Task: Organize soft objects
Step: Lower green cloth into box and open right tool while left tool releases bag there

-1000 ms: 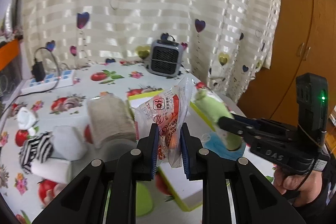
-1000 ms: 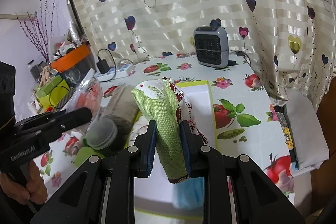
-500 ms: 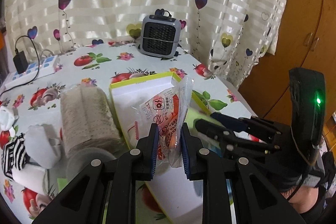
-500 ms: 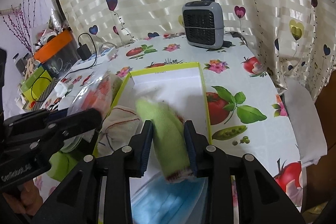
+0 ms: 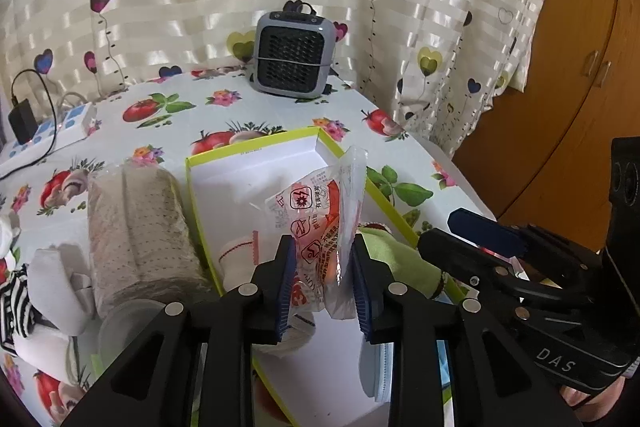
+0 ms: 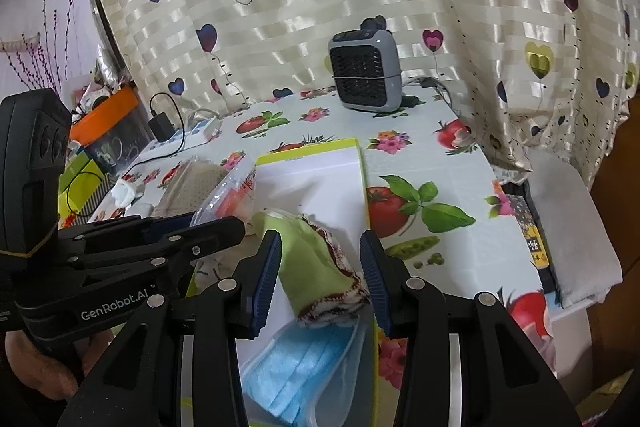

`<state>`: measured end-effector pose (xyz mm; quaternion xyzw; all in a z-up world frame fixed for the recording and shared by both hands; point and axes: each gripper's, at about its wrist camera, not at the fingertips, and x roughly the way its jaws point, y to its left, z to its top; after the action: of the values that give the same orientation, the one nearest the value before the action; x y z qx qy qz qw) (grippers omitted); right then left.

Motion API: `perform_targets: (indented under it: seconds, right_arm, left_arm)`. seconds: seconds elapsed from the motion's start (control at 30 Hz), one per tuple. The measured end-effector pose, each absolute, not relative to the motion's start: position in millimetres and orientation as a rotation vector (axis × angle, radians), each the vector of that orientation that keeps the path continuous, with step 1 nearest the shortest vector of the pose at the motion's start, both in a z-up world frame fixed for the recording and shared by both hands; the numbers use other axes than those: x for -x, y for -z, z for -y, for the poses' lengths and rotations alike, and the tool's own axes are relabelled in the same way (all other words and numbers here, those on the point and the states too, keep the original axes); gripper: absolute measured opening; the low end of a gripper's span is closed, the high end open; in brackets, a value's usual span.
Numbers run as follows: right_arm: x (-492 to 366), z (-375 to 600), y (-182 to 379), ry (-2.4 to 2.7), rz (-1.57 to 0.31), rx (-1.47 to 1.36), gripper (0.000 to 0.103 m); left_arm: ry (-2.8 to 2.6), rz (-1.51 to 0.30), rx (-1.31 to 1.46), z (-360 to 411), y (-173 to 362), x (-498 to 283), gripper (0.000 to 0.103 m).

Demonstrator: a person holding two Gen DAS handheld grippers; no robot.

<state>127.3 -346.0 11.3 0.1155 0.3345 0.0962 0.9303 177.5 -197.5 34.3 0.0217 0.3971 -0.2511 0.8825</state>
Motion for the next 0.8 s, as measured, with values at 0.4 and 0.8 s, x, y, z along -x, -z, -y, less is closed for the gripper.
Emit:
perform_targets:
  seconds: [0.4, 0.8]
  right_arm:
    - [-113.5, 351.6, -14.4, -0.183, -0.664, -0.267, 0.043]
    - [-98.2, 355.1, -25.1, -0.172, -0.623, -0.270, 0.048]
  left_arm:
    - [0.527, -0.835, -0.102, 211.2, -32.1, -172.8, 0.029]
    - [0.506, -0.762, -0.103, 208.9, -50.0, -153.9, 0.041]
